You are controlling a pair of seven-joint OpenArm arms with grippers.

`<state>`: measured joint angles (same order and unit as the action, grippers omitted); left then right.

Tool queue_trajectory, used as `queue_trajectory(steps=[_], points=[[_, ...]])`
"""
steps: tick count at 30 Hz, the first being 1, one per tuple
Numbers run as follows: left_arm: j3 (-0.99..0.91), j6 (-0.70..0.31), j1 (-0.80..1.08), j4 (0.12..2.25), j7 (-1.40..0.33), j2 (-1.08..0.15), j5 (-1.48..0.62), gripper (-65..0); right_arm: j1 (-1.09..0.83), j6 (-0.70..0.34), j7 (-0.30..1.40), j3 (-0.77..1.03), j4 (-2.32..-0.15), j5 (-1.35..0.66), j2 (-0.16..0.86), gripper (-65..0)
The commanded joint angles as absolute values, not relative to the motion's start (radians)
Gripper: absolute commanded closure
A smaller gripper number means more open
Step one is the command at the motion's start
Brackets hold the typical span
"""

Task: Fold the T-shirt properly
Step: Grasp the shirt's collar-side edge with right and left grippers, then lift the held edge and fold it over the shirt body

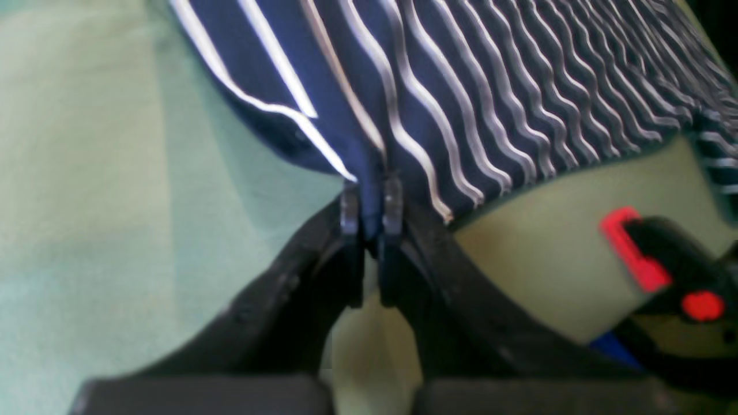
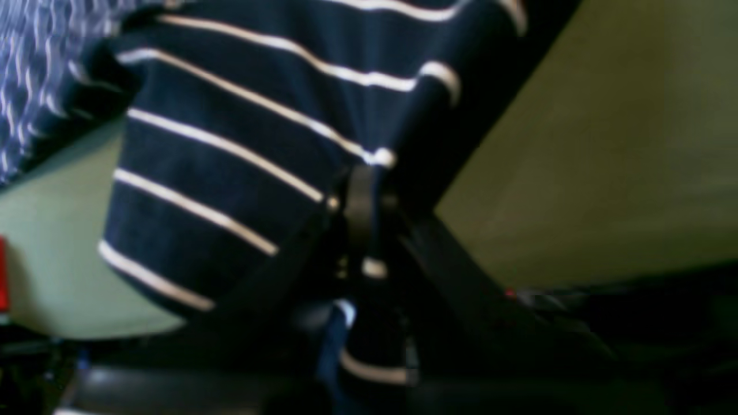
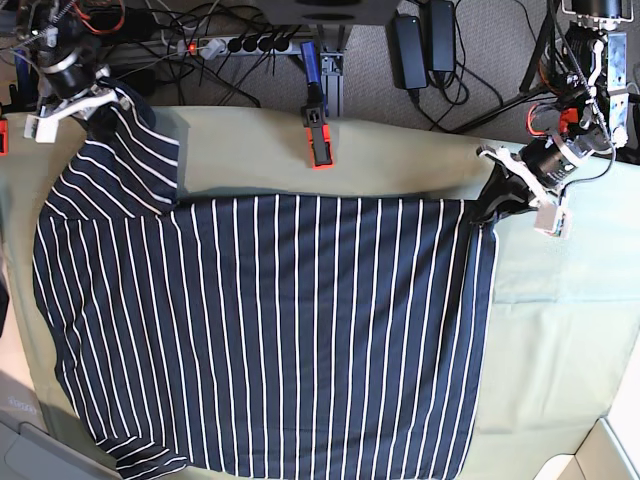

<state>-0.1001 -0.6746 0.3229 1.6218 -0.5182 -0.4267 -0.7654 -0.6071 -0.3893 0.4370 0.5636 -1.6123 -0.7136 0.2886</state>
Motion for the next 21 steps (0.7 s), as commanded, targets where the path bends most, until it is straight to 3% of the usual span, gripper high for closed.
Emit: queue_trajectory(steps=[1, 12, 21], points=[[-0.106, -0.698, 0.320, 1.672, -0.495, -0.438, -0.785, 0.0, -0.619, -0.439, 0.424, 0.586, -1.645, -0.722, 0.314, 0.0], [-0.106, -0.698, 0.181, 1.726, -0.479, -0.438, -0.723, 0.0, -0.503, -0.439, 0.453, 0.604, -1.682, -0.718, 0.385, 0.0], [-0.100, -0.698, 0.023, 1.514, -0.468, -0.432, -0.744, 0.0, -0.332, -0.442, 0.472, 0.600, -1.675, -0.687, 0.455, 0.0]])
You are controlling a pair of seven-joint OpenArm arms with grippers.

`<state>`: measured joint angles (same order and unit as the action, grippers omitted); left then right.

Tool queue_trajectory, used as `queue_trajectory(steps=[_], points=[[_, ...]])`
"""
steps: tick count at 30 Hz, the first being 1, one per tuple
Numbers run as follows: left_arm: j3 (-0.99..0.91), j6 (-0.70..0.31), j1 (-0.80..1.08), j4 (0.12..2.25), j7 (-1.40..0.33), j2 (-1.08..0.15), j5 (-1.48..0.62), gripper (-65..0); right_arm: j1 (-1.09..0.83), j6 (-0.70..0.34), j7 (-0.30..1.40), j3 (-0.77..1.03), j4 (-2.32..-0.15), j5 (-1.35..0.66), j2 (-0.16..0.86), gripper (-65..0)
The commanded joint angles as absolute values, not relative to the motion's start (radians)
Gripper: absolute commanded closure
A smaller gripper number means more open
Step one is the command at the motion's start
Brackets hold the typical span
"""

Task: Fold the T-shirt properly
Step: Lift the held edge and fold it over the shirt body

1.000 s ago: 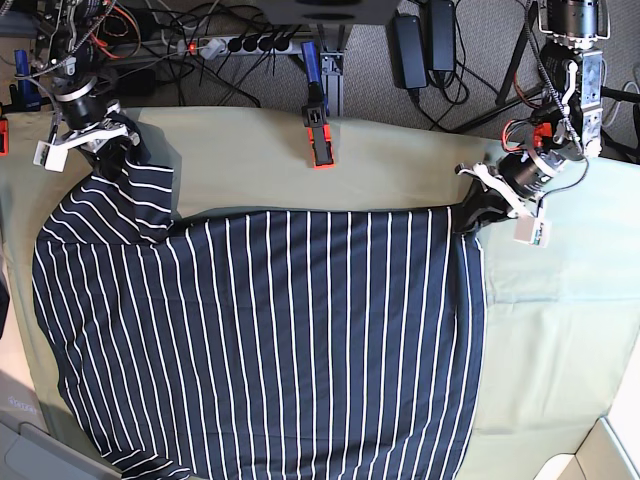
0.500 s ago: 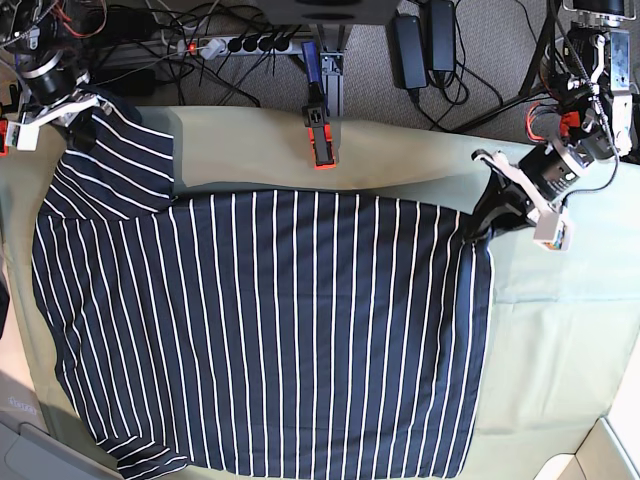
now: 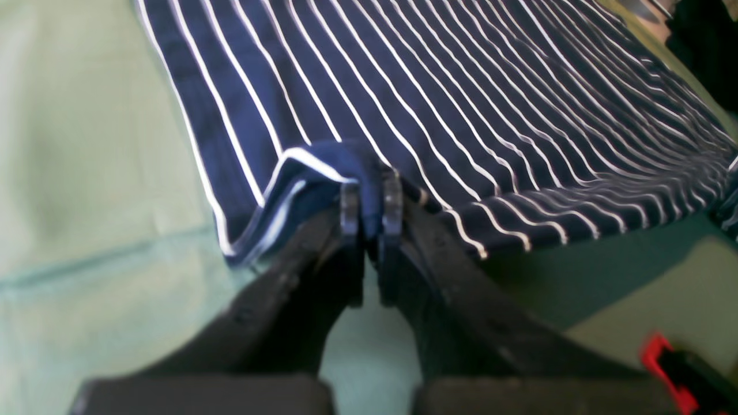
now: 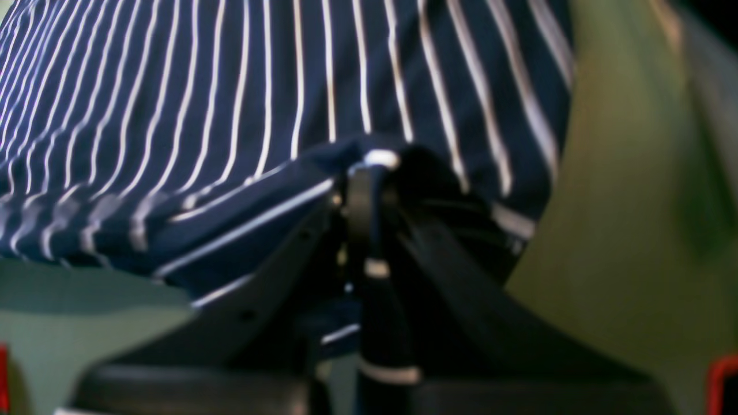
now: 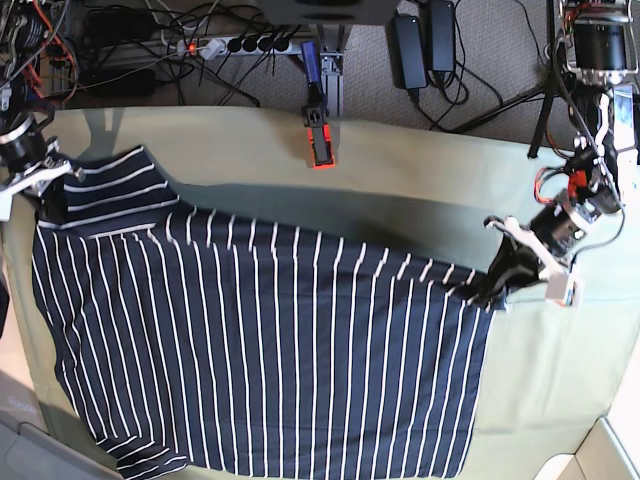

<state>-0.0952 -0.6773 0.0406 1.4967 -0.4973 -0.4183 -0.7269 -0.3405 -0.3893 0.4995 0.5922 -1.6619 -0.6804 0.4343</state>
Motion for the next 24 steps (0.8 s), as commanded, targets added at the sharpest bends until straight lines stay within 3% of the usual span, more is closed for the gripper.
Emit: queue_trajectory(steps=[1, 14, 24], points=[[-0.096, -0.698, 0.000, 1.492, -0.468, -0.432, -0.743, 0.0, -0.311, -0.442, 0.472, 0.599, -1.670, -0.676, 0.458, 0.0], [0.003, -0.698, -0.275, 1.192, -0.467, -0.414, -0.713, 0.0, 0.049, -0.441, 0.464, 0.400, -1.435, -0.556, 0.466, 0.0], [0.007, -0.698, -0.365, 1.079, -0.433, -0.391, -0.673, 0.0, 0.373, -0.442, 0.464, 0.227, -1.184, -0.420, 0.465, 0.0]])
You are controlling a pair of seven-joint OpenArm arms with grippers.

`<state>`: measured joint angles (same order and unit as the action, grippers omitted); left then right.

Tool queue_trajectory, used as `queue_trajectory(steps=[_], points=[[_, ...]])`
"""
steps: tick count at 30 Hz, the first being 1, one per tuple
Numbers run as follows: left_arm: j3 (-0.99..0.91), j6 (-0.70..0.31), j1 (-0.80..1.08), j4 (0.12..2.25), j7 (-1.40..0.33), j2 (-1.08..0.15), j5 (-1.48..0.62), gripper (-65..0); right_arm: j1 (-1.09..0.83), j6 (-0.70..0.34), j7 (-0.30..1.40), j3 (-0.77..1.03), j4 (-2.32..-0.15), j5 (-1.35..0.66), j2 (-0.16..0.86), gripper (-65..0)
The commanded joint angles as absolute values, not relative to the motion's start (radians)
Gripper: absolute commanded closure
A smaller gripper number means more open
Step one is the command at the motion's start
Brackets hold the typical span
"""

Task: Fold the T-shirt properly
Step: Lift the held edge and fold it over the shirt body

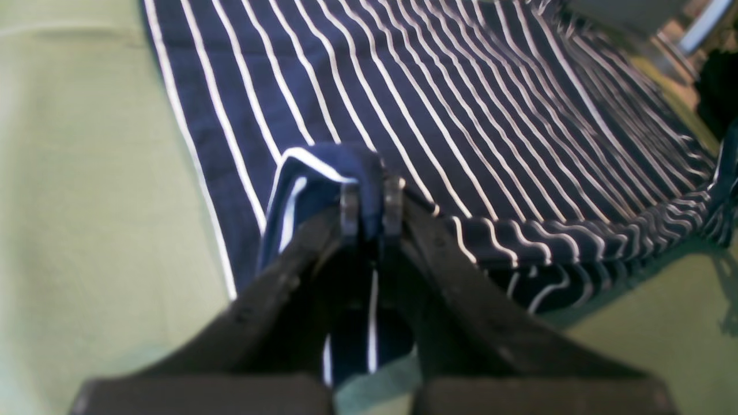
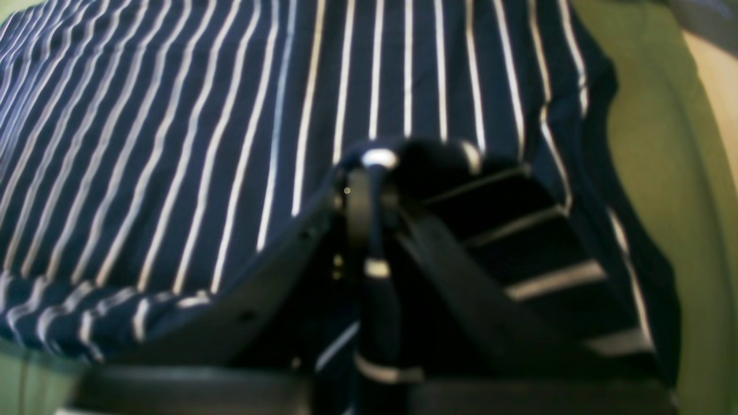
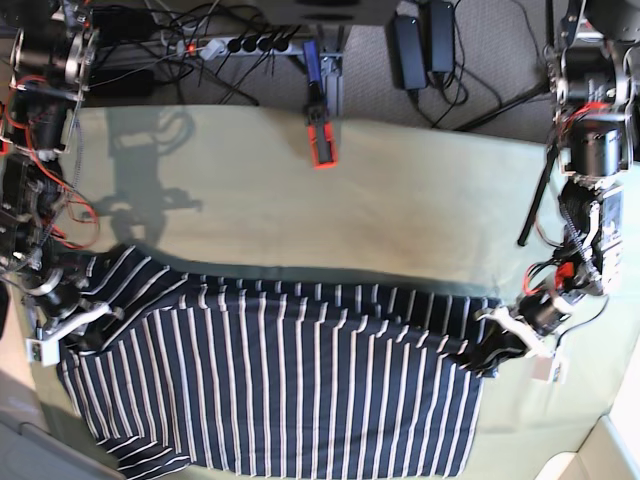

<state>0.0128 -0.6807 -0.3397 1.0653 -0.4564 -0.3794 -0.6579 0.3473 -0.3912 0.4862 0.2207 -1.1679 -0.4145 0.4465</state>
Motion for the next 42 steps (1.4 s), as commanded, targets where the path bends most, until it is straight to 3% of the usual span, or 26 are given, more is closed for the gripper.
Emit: queue_trajectory(steps=[1, 14, 20, 22, 24, 26, 32, 34, 36, 39, 40, 42], points=[[0.007, -0.698, -0.369, 1.067, -0.418, -0.391, -0.662, 0.0, 0.396, -0.441, 0.464, 0.212, -1.160, -0.404, 0.465, 0.0], [0.007, -0.698, -0.473, 0.922, -0.385, -0.391, -0.660, -0.9, 0.609, -0.441, 0.397, 0.159, -0.940, -0.284, 0.465, 0.0], [0.018, -0.698, -0.476, 0.913, -0.384, -0.391, -0.642, -21.1, 0.623, -0.441, 0.335, 0.159, -0.870, -0.269, 0.463, 0.0], [0.022, -0.698, -0.477, 0.913, -0.370, -0.391, -0.628, -29.5, 0.622, -0.441, 0.318, 0.159, -0.860, -0.269, 0.463, -20.1], [0.021, -0.698, -0.480, 0.913, -0.368, -0.391, -0.628, -33.3, 0.623, -0.440, 0.310, 0.159, -0.860, -0.273, 0.463, -37.5], [0.020, -0.698, -0.485, 0.918, -0.367, -0.391, -0.628, -33.3, 0.623, -0.438, 0.310, 0.159, -0.866, -0.302, 0.465, -42.5], [0.021, -0.698, -0.488, 0.937, -0.398, -0.387, -0.607, -32.3, 0.623, -0.438, 0.371, 0.159, -0.869, -0.383, 0.450, -42.3], [0.035, -0.686, -0.488, 0.937, -0.412, -0.381, -0.585, -27.5, 0.623, -0.438, 0.398, 0.159, -0.863, -0.360, 0.430, -39.0], [0.067, -0.638, -0.488, 0.937, -0.417, -0.368, -0.556, -20.9, 0.622, -0.432, 0.430, 0.159, -0.852, -0.328, 0.411, -27.5], [0.126, -0.557, -0.487, 0.936, -0.416, -0.333, -0.486, -11.4, 0.619, -0.415, 0.449, 0.159, -0.817, -0.303, 0.394, -3.5], [0.145, -0.535, -0.487, 0.936, -0.416, -0.321, -0.463, -7.9, 0.620, -0.415, 0.449, 0.159, -0.802, -0.295, 0.393, 0.0], [0.186, -0.501, -0.487, 0.934, -0.416, -0.298, -0.410, -1.0, 0.620, -0.415, 0.447, 0.159, -0.777, -0.263, 0.393, 0.0]])
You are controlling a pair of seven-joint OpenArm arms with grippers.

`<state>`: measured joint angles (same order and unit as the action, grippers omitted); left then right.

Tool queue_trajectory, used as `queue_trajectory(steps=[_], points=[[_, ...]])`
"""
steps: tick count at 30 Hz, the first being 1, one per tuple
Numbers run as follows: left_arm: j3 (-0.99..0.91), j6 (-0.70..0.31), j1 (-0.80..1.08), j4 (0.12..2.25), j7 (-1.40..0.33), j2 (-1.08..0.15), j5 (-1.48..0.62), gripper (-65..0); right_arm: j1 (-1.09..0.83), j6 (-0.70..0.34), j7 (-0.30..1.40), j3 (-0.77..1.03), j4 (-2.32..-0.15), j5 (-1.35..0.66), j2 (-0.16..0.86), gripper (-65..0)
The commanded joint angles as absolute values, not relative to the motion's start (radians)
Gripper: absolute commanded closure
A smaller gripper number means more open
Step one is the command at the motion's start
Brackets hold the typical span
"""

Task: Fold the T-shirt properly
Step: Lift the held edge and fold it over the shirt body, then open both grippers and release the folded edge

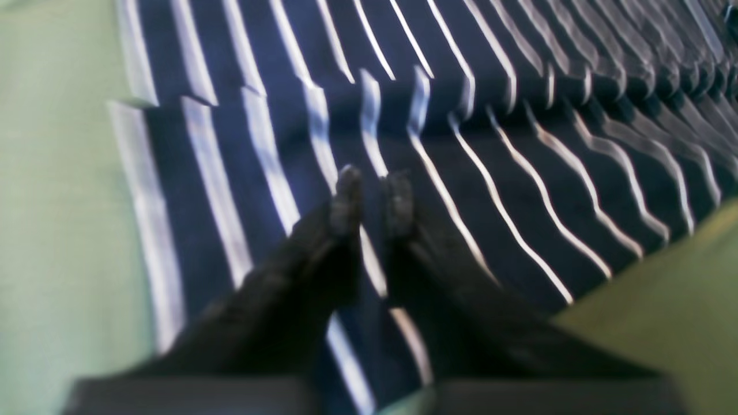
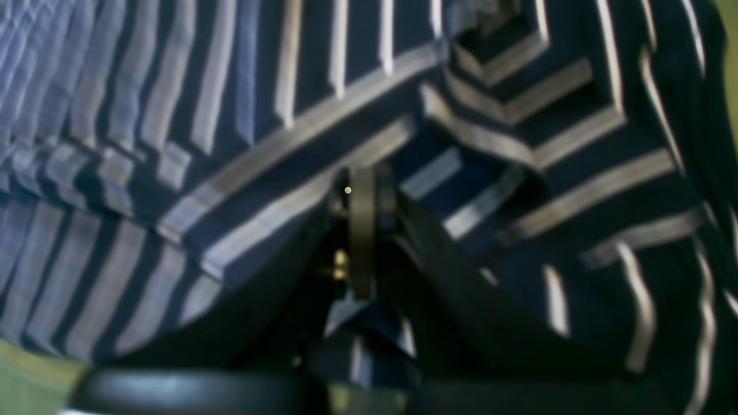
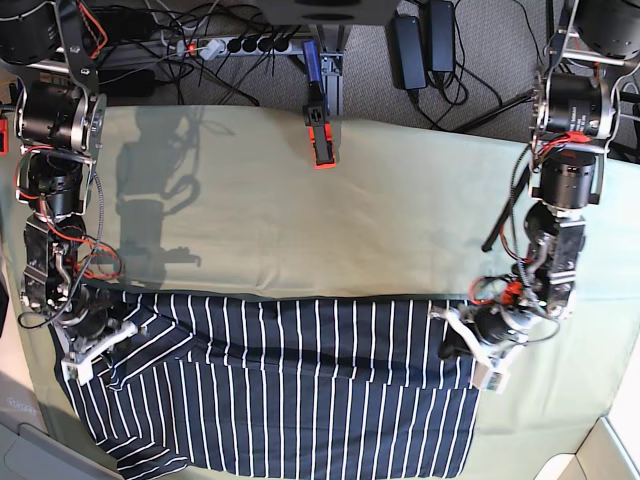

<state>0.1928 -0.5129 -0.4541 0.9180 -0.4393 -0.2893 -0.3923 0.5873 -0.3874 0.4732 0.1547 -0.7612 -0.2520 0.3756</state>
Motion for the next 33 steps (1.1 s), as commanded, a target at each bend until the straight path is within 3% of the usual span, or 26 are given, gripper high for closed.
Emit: queue_trajectory(steps=[1, 9, 16, 20, 33], points=[[0.205, -0.481, -0.485, 0.934, -0.416, -0.290, -0.384, 0.0, 0.620, -0.415, 0.446, 0.159, -0.765, -0.244, 0.393, 0.0], [0.251, -0.460, -0.420, 0.933, -0.450, -0.284, -0.324, 0.0, 0.554, -0.415, 0.476, 0.159, -0.705, -0.190, 0.393, 0.0], [0.251, -0.464, -0.379, 0.939, -0.454, -0.284, -0.310, 0.0, 0.441, -0.416, 0.484, 0.159, -0.725, -0.259, 0.407, 0.0], [0.251, -0.521, -0.329, 0.968, -0.462, -0.293, -0.314, 0.0, 0.329, -0.416, 0.534, 0.159, -0.808, -0.299, 0.422, 0.0], [0.247, -0.520, -0.168, 1.242, -0.490, -0.339, -0.340, 0.0, 0.067, -0.415, 0.577, 0.175, -1.110, -0.367, 0.465, 0.0]])
